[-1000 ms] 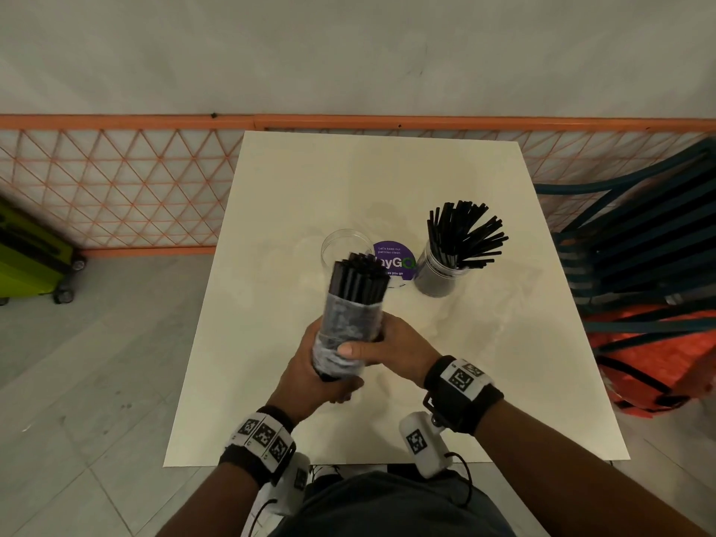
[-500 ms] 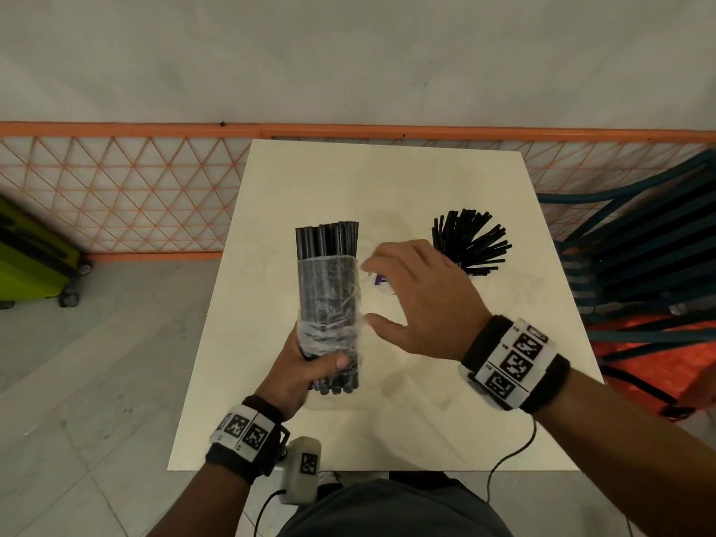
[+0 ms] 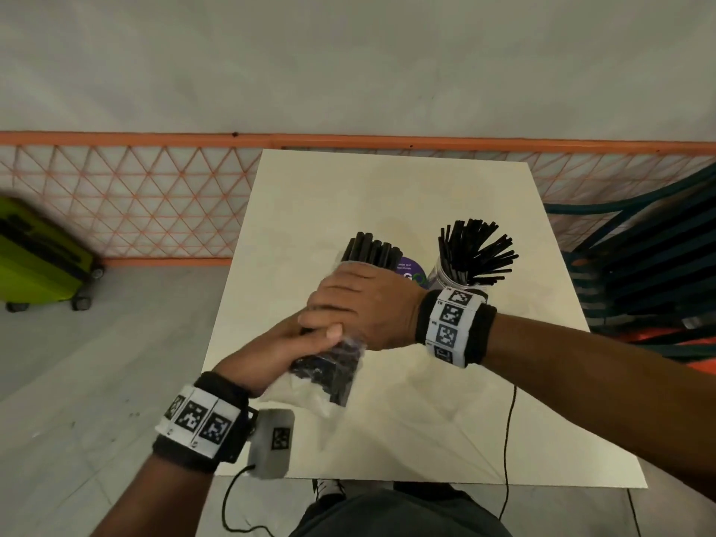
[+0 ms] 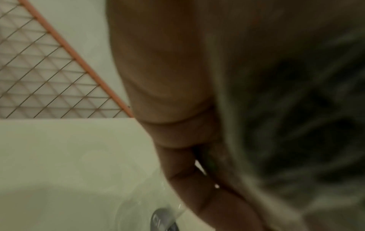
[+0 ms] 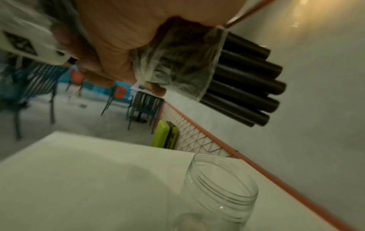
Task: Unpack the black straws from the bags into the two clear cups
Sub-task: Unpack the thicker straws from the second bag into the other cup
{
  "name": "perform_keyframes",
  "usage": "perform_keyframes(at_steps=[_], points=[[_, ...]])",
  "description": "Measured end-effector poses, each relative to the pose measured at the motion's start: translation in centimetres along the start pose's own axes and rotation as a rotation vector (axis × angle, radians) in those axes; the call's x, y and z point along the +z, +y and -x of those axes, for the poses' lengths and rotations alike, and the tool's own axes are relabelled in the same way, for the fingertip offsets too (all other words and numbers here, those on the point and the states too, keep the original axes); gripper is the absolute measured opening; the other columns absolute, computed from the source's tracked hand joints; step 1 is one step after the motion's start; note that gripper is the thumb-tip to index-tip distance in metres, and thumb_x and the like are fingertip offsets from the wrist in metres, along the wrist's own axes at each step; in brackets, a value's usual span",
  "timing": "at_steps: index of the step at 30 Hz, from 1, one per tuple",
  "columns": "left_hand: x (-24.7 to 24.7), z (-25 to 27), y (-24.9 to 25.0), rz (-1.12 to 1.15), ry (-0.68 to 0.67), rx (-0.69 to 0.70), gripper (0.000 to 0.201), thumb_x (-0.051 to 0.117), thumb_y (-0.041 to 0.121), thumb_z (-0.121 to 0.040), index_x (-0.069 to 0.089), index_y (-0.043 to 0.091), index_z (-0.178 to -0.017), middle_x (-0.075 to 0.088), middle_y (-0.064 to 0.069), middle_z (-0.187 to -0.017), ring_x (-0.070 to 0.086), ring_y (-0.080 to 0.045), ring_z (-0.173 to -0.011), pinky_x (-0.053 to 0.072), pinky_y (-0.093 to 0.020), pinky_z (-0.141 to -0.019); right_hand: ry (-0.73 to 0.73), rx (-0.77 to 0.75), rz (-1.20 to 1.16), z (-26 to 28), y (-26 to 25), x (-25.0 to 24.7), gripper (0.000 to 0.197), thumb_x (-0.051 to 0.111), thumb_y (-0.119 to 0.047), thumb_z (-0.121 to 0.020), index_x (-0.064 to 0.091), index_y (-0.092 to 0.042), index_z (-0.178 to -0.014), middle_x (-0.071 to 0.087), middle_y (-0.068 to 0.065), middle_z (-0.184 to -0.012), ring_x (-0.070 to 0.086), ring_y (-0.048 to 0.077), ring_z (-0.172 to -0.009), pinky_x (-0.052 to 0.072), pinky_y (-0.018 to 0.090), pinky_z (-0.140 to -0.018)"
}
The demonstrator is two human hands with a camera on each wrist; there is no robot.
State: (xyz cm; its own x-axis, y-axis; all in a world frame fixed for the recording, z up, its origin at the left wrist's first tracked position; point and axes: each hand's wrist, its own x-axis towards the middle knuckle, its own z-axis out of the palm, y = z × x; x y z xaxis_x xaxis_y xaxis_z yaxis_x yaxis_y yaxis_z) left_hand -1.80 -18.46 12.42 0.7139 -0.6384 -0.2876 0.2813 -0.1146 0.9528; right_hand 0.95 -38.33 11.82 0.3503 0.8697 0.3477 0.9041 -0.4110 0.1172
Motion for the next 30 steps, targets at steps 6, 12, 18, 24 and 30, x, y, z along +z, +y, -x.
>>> perform_keyframes(at_steps=[6,12,18,24,30], points=[[-3.0,-1.4,4.7,0.184,0.139,-0.012,0.105,0.046,0.098,-0.054,0.067,0.02,-0.121,0.069,-0.018,-0.122,0.065,-0.037,-0.111,0.048,-0.05,-0.094,0.28,0.617,-0.378,-1.5,1.9,-1.4,0.064,0.085,-0.034,-0.066,0.061,-0.008,-0.12,0.07,0.0,-0.107,0.065,0.021,-0.094,0.051,0.034,-0.089],[-1.8,-6.0,8.0,-0.277,0.272,0.0,0.092,0.0,0.075,-0.083,0.061,0.028,-0.131,0.064,0.006,-0.128,0.058,-0.014,-0.11,0.044,-0.037,-0.093,0.741,1.264,-0.892,-1.5,5.3,-1.3,0.073,0.088,-0.028,-0.067,0.053,-0.012,-0.128,0.066,-0.006,-0.113,0.065,0.005,-0.104,0.056,0.036,-0.093],[-1.3,-10.6,6.7,-0.493,0.287,0.159,0.032,0.052,0.017,-0.1,0.061,0.026,-0.129,0.063,0.003,-0.129,0.058,0.001,-0.091,0.043,-0.019,-0.078,0.947,1.312,-1.011,-0.7,7.1,0.0,0.064,0.086,-0.014,-0.069,0.053,-0.011,-0.124,0.068,0.006,-0.115,0.067,0.018,-0.104,0.056,0.044,-0.093],[-2.2,-12.6,4.7,-0.642,0.405,0.189,0.04,0.061,0.013,-0.093,0.059,0.024,-0.131,0.067,0.003,-0.126,0.067,-0.02,-0.096,0.052,-0.032,-0.087,1.003,1.416,-1.141,-1.3,8.4,2.3,0.062,0.085,-0.014,-0.069,0.054,-0.008,-0.122,0.069,0.011,-0.112,0.07,0.024,-0.099,0.057,0.051,-0.09],[-2.4,-13.8,3.7,-0.676,0.375,0.102,0.038,0.059,0.009,-0.092,0.061,0.019,-0.129,0.069,-0.002,-0.124,0.066,-0.021,-0.098,0.051,-0.036,-0.094,1.013,1.488,-1.178,-0.7,8.2,4.6,0.064,0.086,-0.019,-0.066,0.054,-0.007,-0.121,0.07,0.015,-0.11,0.07,0.032,-0.099,0.056,0.059,-0.087]])
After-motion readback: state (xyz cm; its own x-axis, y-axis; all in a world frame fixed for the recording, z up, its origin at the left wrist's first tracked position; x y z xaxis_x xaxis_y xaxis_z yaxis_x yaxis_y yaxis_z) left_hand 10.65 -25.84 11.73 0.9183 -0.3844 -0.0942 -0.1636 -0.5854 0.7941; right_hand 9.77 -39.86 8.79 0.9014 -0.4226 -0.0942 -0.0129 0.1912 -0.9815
